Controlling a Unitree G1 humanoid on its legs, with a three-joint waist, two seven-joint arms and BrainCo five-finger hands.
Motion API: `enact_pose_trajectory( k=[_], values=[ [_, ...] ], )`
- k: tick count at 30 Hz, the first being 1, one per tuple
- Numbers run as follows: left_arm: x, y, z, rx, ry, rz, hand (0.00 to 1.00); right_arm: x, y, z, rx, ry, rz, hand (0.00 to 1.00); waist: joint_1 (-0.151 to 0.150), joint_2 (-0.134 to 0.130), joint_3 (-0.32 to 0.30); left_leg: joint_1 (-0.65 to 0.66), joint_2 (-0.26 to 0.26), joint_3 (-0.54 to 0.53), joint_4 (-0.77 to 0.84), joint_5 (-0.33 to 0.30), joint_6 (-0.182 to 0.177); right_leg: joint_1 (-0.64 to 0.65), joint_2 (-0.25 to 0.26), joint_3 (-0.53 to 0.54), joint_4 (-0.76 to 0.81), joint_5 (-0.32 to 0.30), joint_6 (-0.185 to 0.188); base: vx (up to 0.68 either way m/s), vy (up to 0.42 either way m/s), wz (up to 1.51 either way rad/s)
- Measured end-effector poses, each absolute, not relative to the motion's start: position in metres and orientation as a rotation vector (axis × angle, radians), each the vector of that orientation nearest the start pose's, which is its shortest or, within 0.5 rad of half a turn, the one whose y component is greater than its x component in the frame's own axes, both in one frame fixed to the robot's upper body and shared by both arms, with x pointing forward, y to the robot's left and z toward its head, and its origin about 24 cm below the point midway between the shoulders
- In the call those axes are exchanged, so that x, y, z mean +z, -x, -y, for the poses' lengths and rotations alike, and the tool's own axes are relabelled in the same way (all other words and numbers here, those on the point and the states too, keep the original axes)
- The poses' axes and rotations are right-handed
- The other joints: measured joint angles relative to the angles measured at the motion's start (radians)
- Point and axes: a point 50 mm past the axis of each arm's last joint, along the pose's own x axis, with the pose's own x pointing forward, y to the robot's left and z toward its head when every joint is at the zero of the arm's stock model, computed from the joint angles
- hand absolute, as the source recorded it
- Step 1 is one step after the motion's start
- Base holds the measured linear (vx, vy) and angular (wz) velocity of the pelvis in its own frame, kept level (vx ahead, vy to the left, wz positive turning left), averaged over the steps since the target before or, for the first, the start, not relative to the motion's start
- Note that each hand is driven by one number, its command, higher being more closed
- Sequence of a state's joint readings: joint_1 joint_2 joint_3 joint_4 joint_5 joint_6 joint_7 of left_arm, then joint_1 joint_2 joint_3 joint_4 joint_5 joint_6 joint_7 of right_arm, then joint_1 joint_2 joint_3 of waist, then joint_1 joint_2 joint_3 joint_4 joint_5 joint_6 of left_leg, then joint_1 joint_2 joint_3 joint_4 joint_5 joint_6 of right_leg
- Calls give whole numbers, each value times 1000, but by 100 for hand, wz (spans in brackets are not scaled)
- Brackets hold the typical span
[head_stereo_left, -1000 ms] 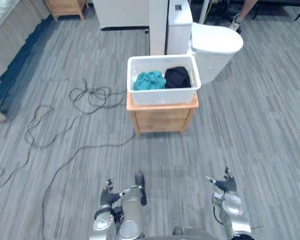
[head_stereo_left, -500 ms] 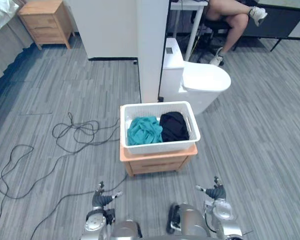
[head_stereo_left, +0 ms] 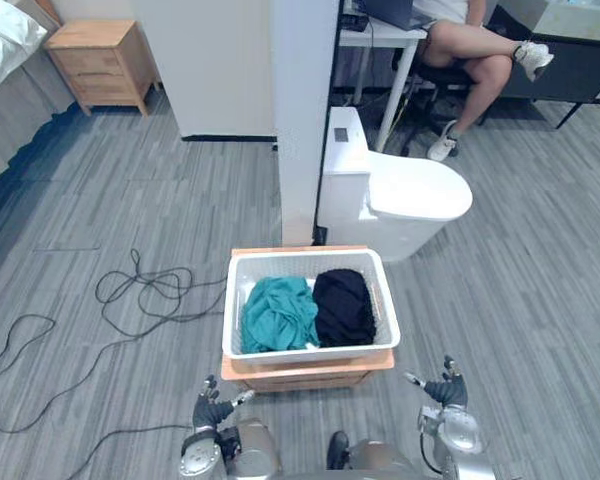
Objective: Pick up the laundry basket with both hands and put the clothes into the washing machine.
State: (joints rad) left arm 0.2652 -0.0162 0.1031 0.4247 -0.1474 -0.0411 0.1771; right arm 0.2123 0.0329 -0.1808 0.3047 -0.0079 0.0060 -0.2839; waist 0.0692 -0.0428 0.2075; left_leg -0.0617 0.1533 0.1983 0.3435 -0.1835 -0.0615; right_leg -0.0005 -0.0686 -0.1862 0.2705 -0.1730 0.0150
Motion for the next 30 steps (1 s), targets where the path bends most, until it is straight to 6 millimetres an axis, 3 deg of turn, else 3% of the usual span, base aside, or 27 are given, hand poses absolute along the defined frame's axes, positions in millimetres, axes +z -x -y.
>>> enact_pose_trajectory(
  k=[5, 11, 14, 17, 19, 21, 23, 24, 26, 27, 30],
  values=[
    [-82, -153, -201, 412, 100, -549, 0, -54, -181, 208, -510, 27, -432, 0, 2, -8, -11, 29, -15, 16, -40, -2, 3, 20, -5, 20, -48, 8, 20, 53, 50, -9],
    [-87, -165, -203, 431, 74, -573, 0, -63, -198, 214, -454, 98, -476, 0, -1, 3, -24, 31, -44, 22, -154, 62, 15, 13, 9, 29, -148, 73, 18, 11, 1, -5],
    [-81, -191, -210, 435, 30, -544, 0, -55, -231, 207, -400, 124, -449, 0, -1, 15, 17, -14, -44, 22, -167, 89, 26, -27, 14, 36, -167, 110, 9, -72, -6, -7],
    [-62, -228, -218, 440, -28, -464, 0, -28, -280, 192, -326, 159, -358, 0, -1, 19, 92, -111, -42, 26, -146, 113, 38, -133, 16, 58, -145, 142, 6, -171, 17, -19],
    [-40, -260, -224, 422, -68, -382, 0, 0, -316, 188, -302, 188, -282, 0, 3, 17, 156, -187, -42, 35, -124, 124, 46, -217, 13, 77, -125, 168, 8, -218, 52, -19],
    [-25, -279, -228, 422, -100, -337, 0, 24, -340, 187, -303, 204, -239, 0, 8, 17, 204, -208, -43, 50, -105, 125, 48, -250, 8, 97, -104, 175, 14, -197, 77, -24],
    [-12, -299, -229, 422, -125, -315, 0, 49, -360, 187, -313, 219, -185, 0, 5, 17, 218, -253, -45, 53, -84, 125, 48, -299, 1, 104, -78, 179, 19, -209, 88, -9],
    [-2, -313, -226, 420, -134, -293, 0, 64, -369, 187, -312, 222, -153, 100, 4, 16, 223, -282, -47, 53, -76, 127, 50, -328, -4, 104, -69, 182, 22, -114, 51, 2],
    [15, -330, -220, 408, -134, -255, 0, 80, -379, 182, -300, 224, -114, 100, 4, 17, 234, -317, -45, 50, -55, 127, 51, -359, -6, 104, -58, 187, 22, -81, 34, 1],
    [25, -339, -215, 392, -139, -228, 100, 87, -382, 180, -297, 223, -98, 100, 3, 15, 242, -332, -39, 49, -46, 131, 58, -371, -7, 104, -55, 191, 22, -69, 23, 0],
    [42, -352, -205, 352, -174, -175, 100, 92, -384, 179, -294, 218, -92, 100, 1, 16, 245, -361, -33, 47, -28, 131, 58, -394, -5, 101, -45, 192, 21, 0, 0, 0]
  ],
)
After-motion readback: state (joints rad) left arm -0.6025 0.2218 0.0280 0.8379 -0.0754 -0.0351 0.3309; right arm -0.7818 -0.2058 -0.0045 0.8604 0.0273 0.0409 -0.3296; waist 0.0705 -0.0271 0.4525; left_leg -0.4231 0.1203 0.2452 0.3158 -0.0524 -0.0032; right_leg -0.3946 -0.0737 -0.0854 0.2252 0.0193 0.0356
